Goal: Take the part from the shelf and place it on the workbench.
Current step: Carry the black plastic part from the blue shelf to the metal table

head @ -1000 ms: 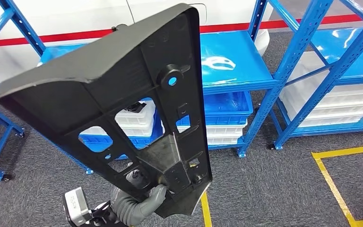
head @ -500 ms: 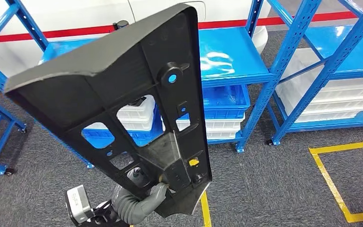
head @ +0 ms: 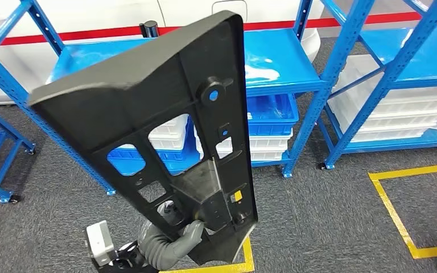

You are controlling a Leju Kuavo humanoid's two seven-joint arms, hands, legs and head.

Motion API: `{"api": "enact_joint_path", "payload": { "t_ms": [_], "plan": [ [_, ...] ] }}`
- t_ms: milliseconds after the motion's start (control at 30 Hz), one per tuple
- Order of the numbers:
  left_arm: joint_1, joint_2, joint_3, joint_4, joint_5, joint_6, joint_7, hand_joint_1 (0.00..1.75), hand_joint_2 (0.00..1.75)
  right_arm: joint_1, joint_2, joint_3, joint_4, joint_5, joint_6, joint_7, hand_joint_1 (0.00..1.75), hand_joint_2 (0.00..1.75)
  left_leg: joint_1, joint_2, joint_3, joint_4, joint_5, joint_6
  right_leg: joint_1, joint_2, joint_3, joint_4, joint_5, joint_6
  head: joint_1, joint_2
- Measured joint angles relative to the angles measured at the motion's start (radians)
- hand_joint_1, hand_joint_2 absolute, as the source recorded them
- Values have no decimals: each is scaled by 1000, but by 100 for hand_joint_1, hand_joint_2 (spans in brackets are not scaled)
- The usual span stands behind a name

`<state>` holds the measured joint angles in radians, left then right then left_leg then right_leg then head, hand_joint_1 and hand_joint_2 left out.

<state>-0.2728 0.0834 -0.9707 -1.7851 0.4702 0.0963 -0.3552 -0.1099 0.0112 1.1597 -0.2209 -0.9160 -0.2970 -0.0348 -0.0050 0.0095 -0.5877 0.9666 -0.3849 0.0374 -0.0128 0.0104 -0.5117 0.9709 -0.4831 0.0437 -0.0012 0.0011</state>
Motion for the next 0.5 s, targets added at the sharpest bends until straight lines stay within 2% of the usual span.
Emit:
{"api": "enact_joint_path", "payload": {
  "t_ms": [67, 100, 133, 200, 233, 267, 300, 333, 400, 433, 467, 500],
  "plan": [
    [5, 0, 1, 0, -1, 7, -1, 175, 175, 1, -2, 0, 0, 6, 0, 0, 0, 0, 3, -1, -7, 6, -2, -12, -1, -1, -9, 0, 11, -16, -1, 0],
    [9, 0, 3, 0, -1, 11, -2, 175, 175, 1, -2, 0, 0, 9, 0, -1, 0, 0, 6, -1, -16, 25, -21, -18, -2, -2, -15, -1, 18, -25, -1, 0],
    [13, 0, 4, 0, -1, 16, -3, 175, 175, 0, -3, 0, 0, 12, 0, -2, 0, 0, 8, -2, -32, 65, -55, -24, -3, -3, -23, -2, 26, -32, -2, 0],
    [24, 0, 7, 0, -4, 24, -8, 175, 175, 0, -4, 0, 0, 19, 0, 2, 0, 0, 11, -2, -78, 198, -145, -34, -3, -4, -44, -1, 41, -38, -2, 0],
    [30, 1, 8, 0, -10, 29, -11, 175, 175, 0, -4, 1, 0, 22, 0, 8, 0, 0, 12, -2, -96, 260, -178, -37, -3, -5, -55, -1, 49, -38, -3, 0],
    [36, 1, 9, 0, -20, 37, -14, 175, 175, 0, -6, 1, 0, 25, 1, 15, 0, 0, 12, -2, -98, 293, -193, -38, -2, -5, -66, -1, 56, -38, -3, 0],
    [41, 2, 10, 0, -34, 45, -17, 175, 175, 0, -7, 1, 0, 30, 4, 24, 0, 0, 12, -2, -79, 283, -190, -36, -1, -6, -76, -1, 64, -37, -3, 0],
    [44, 2, 10, 0, -49, 52, -21, 175, 175, 0, -10, 1, 0, 36, 7, 34, 0, 0, 11, -2, -38, 230, -171, -32, 0, -6, -85, -1, 71, -36, -3, 0],
    [48, 2, 11, 0, -71, 64, -28, 175, 175, -1, -14, 2, 0, 44, 14, 48, 0, 0, 7, -2, 71, 67, -127, -17, 1, -5, -95, -1, 84, -31, -2, 0],
    [50, 2, 11, 0, -77, 67, -33, 175, 175, -1, -16, 2, 0, 47, 15, 52, 0, 0, 2, -2, 105, 8, -112, -9, 1, -6, -98, -1, 90, -26, -2, 0],
    [52, 2, 12, 0, -81, 70, -39, 175, 175, -2, -19, 2, 0, 47, 15, 54, 0, 0, -2, -3, 122, -24, -105, -2, 0, -6, -100, -2, 95, -21, -3, 0],
    [57, 2, 13, 0, -84, 73, -46, 175, 175, -2, -22, 3, 0, 48, 15, 54, 0, 0, -7, -3, 122, -32, -103, 3, -1, -6, -101, -3, 102, -14, -3, 0]
  ]
}}
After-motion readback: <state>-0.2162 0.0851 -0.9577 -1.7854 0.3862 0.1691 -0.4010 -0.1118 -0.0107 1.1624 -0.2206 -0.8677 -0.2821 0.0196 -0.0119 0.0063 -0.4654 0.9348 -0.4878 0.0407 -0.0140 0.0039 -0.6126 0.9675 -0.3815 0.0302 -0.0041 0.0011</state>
